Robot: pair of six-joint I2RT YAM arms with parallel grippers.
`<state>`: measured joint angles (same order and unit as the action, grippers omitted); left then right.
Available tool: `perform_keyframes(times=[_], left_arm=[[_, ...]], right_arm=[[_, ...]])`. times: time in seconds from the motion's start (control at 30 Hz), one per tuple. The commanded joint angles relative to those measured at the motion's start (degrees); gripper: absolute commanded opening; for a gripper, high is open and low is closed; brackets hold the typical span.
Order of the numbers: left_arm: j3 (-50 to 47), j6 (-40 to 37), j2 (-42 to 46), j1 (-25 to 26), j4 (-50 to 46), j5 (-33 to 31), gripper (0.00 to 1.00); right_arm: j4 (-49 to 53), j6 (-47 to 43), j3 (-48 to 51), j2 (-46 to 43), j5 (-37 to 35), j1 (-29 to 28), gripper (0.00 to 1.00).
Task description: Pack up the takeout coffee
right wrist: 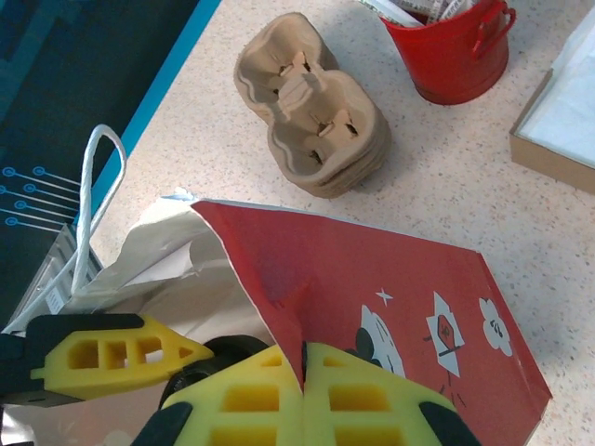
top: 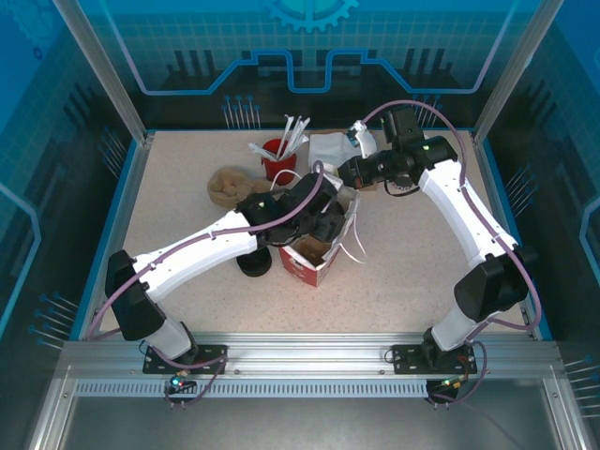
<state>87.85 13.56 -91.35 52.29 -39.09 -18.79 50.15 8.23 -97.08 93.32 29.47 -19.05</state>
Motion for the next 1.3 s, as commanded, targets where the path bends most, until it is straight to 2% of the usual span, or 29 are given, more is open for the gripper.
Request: perform_keyframes(times=[0.0,0.33,0.8,1.27], left_arm=[[-1.0,0.2,-0.7,1.0,2.8,-3.3,0.64],[-5.9,0.4,-0.6,1.9,7.9,-9.1,0.63],[-10.7,-1.8,-0.2,1.8,17.9,-13.4,0.64],[-11.9,-2.8,0.4,1.8,21.9,-16.0,0.64]], right_arm=[[-1.6,-2.6,-0.9,-2.0,3.6,0.7,0.00],[-0.6,-5.1,-3.1,-2.3,4.9,0.6,0.00],[-0.7,-2.7,-1.4,-4.0,4.2,-0.1,0.00],[1.3,-1.2,-2.6,-2.0,4.5,0.8,0.00]])
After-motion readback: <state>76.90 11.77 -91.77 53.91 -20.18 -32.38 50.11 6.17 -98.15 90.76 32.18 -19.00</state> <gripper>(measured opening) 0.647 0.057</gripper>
